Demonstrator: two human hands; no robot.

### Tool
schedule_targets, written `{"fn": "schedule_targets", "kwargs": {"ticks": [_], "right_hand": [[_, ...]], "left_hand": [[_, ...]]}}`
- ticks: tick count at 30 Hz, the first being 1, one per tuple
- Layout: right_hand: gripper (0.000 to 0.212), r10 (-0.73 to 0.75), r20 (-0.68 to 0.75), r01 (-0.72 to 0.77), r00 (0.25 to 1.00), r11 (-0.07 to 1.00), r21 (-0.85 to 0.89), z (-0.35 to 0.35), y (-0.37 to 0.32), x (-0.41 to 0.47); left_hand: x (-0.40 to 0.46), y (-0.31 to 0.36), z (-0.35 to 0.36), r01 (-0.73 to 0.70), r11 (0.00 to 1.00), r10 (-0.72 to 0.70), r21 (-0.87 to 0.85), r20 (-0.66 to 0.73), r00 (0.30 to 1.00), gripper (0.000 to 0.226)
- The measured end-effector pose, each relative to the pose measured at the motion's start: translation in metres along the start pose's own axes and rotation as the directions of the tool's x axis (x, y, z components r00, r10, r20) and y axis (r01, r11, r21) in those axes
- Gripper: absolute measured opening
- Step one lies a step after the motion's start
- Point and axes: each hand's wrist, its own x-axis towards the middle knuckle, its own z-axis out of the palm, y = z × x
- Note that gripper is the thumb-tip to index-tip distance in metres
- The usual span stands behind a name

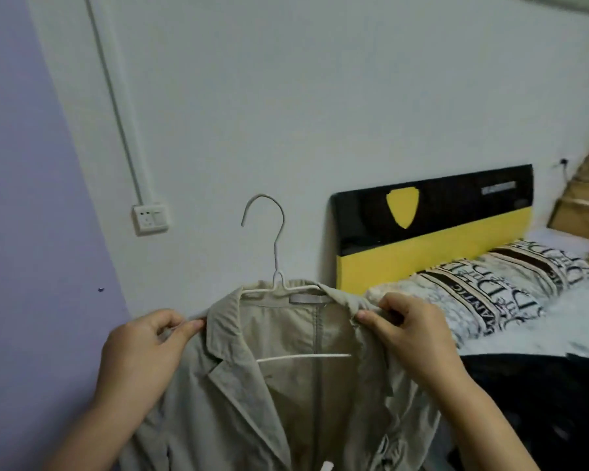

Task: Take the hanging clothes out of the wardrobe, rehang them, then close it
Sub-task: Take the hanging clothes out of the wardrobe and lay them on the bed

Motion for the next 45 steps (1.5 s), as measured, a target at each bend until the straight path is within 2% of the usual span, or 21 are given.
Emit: {"fn": "schedule_targets", "kwargs": {"ticks": [7,15,23,29,36,40,45], "right_hand": [[0.047,0.228,-0.194,-0.248,0.954,0.965,-0.086,-0.071,0.051,-0.057],[0.035,0.380,-0.392,-0.465,0.838,0.873,-0.147,-0.172,0.112,-0.099],[0.028,0.469,-0.513,-0.627,0.719,0.756,-0.189,-0.272,0.199,-0.125],[0.030,0.469,-0.548,-0.672,0.693,0.696,-0.254,-0.335,0.255,-0.141],[0.018,0.484,-0.592,-0.747,0.645,0.562,-0.355,-0.381,0.328,-0.143],[0.030,0.519,-0.647,-0.823,0.558,0.447,-0.351,-0.396,0.380,-0.129],[0.022,0.574,-0.668,-0.875,0.474,0.394,-0.282,-0.410,0.458,-0.094]], "left_hand": [[-0.012,0.056,0.082,-0.135,0.981,0.165,-0.138,0.235,0.958,0.025],[-0.042,0.163,0.193,-0.223,0.919,0.347,-0.325,0.399,0.849,0.017],[-0.098,0.273,0.312,-0.236,0.886,0.420,-0.400,0.474,0.774,0.016],[-0.138,0.342,0.381,-0.217,0.863,0.456,-0.457,0.518,0.723,0.016],[-0.161,0.413,0.451,-0.222,0.832,0.520,-0.508,0.576,0.631,0.017],[-0.158,0.448,0.507,-0.247,0.822,0.547,-0.514,0.587,0.598,0.019],[-0.147,0.488,0.603,-0.255,0.809,0.575,-0.530,0.625,0.528,0.020]]}}
